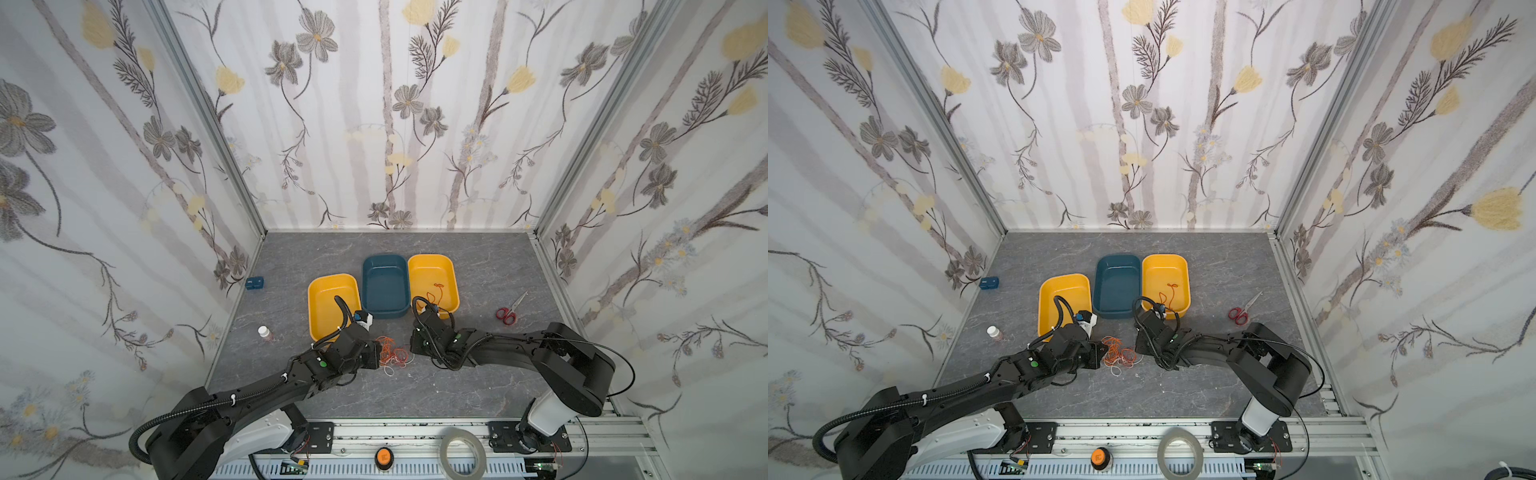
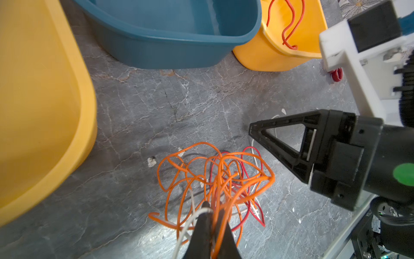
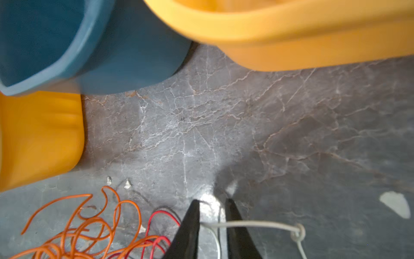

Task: Untangle the cables
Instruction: 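Pull the white wire away from the tangle with the right gripper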

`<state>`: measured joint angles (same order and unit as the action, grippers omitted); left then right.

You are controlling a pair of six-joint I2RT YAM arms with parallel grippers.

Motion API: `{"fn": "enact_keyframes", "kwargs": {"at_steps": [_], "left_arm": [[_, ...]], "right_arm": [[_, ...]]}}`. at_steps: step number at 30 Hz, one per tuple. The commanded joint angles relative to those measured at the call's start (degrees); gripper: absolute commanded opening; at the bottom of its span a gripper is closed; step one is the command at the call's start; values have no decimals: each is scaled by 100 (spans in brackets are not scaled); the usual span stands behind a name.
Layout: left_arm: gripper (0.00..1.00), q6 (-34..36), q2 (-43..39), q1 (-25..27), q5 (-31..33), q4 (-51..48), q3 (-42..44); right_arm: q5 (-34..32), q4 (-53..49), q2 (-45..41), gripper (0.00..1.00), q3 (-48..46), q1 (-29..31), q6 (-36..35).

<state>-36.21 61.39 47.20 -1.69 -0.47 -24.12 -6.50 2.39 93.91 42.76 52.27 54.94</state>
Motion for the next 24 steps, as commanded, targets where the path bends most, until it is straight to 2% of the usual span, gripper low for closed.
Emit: {"fn": "enact_keyframes", "kwargs": {"at_steps": [1, 8, 13, 17, 24], "left_arm": [[0, -47, -73, 7, 147, 49, 30], [1, -86, -142, 1, 281, -76, 39], [1, -131, -196, -3, 370, -198, 14], [1, -150, -248, -16, 466, -331, 0], [1, -267, -342, -78, 607, -513, 0]], "right_arm": [[-455, -85, -153, 12, -126, -8, -74], [-1180, -831, -1246, 1, -409, -149, -343], [-1608, -1387, -2067, 0, -637, -377, -526], [-1785, -1762, -2781, 0, -890, -718, -687], [-1935, -2423, -4000, 0, -1119, -1694, -1084]]}}
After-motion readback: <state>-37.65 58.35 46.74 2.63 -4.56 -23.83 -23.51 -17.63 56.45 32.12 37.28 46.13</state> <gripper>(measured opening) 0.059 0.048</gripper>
